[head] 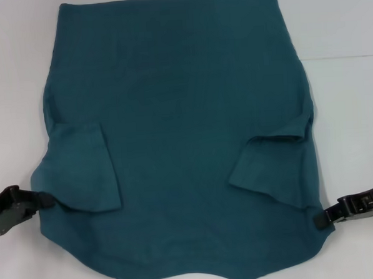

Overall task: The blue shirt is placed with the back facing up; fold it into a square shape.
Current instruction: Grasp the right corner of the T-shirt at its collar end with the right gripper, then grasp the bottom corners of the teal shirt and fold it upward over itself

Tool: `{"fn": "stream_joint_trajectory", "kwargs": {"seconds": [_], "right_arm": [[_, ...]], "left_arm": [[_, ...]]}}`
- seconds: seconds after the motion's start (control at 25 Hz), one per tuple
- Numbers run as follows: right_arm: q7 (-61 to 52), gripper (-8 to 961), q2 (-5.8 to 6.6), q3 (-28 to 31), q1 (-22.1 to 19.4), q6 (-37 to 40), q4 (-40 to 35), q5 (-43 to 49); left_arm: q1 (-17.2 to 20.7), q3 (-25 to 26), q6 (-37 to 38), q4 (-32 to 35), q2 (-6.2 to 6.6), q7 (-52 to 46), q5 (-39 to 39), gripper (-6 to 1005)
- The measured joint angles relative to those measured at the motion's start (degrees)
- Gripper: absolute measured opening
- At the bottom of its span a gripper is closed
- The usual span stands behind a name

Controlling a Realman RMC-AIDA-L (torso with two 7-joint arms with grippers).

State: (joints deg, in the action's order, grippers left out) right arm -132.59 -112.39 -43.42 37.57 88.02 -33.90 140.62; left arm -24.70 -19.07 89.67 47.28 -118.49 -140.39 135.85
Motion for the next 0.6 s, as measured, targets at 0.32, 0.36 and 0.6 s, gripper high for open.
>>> {"fn": "stream_joint_trajectory", "kwargs": {"seconds": [0.32,0.36,0.6], "right_arm": [[0.0,44,1.19,0.8,-1.5,4.4,-0.3,-0.4],[0.0,44,1.33,1.0,-1.7,5.1,-0.4,-0.4],[-0.1,44,1.97,0.9,-3.9,9.2,-1.5,-0.2]], "left_arm": [[0.9,-0.4,4.5,1.1,0.4,2.3,0.9,18],[1.1,-0.4,5.0,1.4,0.41,2.3,1.0,18],[3.4,-0.4,9.4,4.3,0.34,2.4,3.0,17]]}}
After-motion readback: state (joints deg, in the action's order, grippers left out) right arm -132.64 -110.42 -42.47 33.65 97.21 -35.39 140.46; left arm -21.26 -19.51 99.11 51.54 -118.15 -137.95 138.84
